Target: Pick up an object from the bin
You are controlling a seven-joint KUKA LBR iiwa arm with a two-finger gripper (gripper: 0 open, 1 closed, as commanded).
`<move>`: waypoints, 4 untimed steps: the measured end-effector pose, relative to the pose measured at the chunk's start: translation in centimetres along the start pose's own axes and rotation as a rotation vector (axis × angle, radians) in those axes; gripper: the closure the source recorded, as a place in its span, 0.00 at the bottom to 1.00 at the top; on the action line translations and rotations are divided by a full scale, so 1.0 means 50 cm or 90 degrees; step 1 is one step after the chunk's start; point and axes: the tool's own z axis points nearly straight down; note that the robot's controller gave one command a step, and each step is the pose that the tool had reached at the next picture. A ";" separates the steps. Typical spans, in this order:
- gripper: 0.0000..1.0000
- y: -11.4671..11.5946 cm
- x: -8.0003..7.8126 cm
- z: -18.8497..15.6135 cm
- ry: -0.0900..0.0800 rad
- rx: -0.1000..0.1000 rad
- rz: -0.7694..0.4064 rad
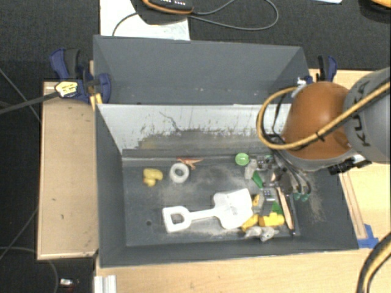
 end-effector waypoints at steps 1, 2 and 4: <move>0.00 0.000 -0.003 -0.008 -0.005 0.000 0.000; 0.00 -0.032 0.018 -0.048 -0.006 0.000 -0.018; 0.00 0.000 -0.017 -0.040 -0.010 0.000 0.117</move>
Offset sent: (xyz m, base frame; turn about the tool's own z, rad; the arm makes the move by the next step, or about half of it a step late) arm -0.0105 -0.0175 0.0257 -0.0324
